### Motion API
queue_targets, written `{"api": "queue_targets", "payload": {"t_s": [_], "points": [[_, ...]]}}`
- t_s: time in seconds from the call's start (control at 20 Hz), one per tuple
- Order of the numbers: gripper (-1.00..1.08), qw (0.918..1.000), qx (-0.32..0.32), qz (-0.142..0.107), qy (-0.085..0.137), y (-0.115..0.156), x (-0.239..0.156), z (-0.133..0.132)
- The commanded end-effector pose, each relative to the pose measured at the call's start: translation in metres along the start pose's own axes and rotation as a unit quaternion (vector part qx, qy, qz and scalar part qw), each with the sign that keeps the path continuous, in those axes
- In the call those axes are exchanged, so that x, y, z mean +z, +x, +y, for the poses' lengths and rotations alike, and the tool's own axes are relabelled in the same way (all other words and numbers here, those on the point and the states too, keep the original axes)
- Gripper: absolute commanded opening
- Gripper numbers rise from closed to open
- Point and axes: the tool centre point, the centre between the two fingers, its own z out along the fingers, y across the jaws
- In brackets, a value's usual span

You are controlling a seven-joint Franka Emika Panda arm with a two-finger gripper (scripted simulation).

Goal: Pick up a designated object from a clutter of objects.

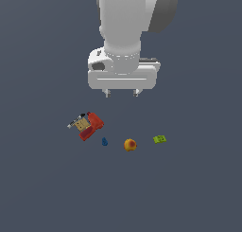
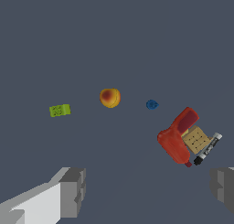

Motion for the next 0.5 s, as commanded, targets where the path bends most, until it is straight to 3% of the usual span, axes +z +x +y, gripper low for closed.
{"api": "queue_targets", "payload": {"t_s": [0.0,0.45], "points": [[1.08,1.0,0.0,0.0,0.0,0.0,0.0,0.0],[1.08,0.9999,-0.007,-0.012,-0.001,-0.004,0.007,0.0025]]}}
